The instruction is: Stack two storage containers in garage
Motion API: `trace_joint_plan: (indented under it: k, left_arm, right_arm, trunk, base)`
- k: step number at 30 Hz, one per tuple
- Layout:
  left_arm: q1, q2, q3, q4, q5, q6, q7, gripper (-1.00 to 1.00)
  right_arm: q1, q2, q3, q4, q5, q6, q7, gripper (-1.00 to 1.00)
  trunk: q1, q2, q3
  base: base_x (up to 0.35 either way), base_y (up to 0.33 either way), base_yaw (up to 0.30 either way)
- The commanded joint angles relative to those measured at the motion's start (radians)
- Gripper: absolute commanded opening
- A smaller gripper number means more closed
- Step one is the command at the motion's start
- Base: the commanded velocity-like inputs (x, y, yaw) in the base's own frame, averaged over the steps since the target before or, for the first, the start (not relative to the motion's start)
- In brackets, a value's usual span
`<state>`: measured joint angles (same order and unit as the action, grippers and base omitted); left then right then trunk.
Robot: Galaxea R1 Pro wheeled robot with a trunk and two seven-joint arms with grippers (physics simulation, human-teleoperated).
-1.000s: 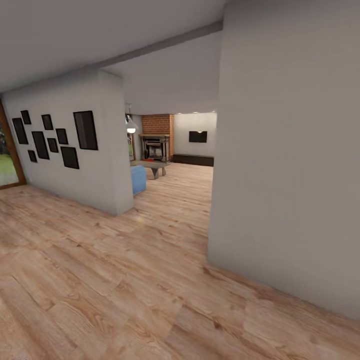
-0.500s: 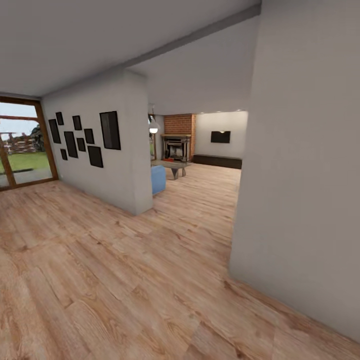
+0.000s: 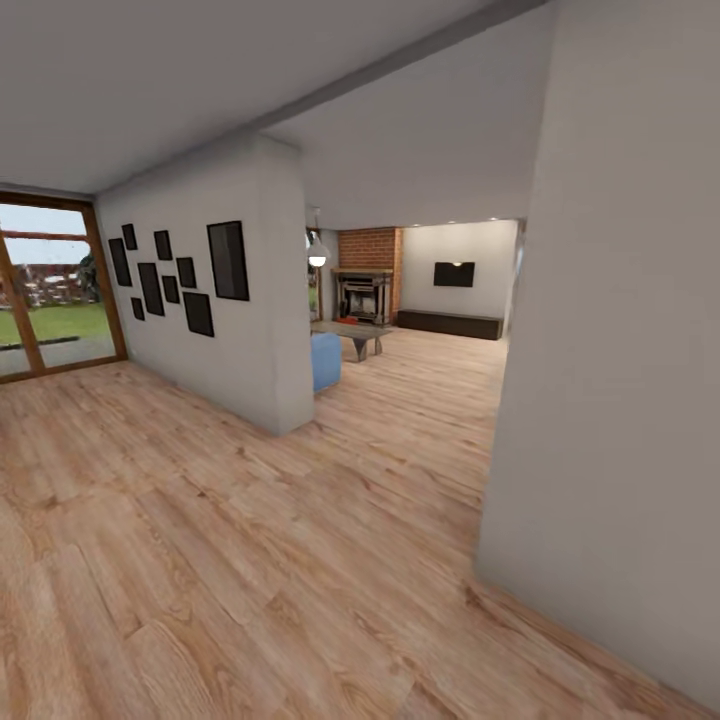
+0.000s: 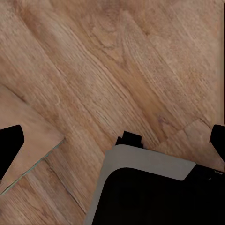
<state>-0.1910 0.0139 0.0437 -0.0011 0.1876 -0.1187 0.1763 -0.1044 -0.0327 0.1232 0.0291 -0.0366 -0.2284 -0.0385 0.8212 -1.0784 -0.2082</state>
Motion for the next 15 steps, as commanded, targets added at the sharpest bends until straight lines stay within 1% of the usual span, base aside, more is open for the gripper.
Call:
trace_joint_plan:
  k: [1, 12, 15]
  left_arm:
    - [-0.001, 0.000, 0.004, 0.001, 0.004, -0.004, 0.000, 1.00]
    - [-0.001, 0.000, 0.004, 0.001, 0.004, -0.004, 0.000, 1.00]
    - [-0.001, 0.000, 0.004, 0.001, 0.004, -0.004, 0.000, 1.00]
  right_arm:
    - [-0.001, 0.000, 0.008, 0.003, -0.004, -0.004, -0.003, 1.00]
    - [-0.001, 0.005, 0.007, 0.003, -0.005, -0.005, -0.004, 1.00]
    - [-0.001, 0.008, 0.006, 0.003, -0.009, -0.007, -0.005, 1.00]
  trunk:
    - [0.001, -0.001, -0.001]
    - [0.001, -0.001, -0.001]
    - [0.001, -0.001, 0.000]
  base:
    - [0.322, 0.000, 0.001]
    - [0.322, 0.000, 0.000]
    - [0.322, 0.000, 0.095]
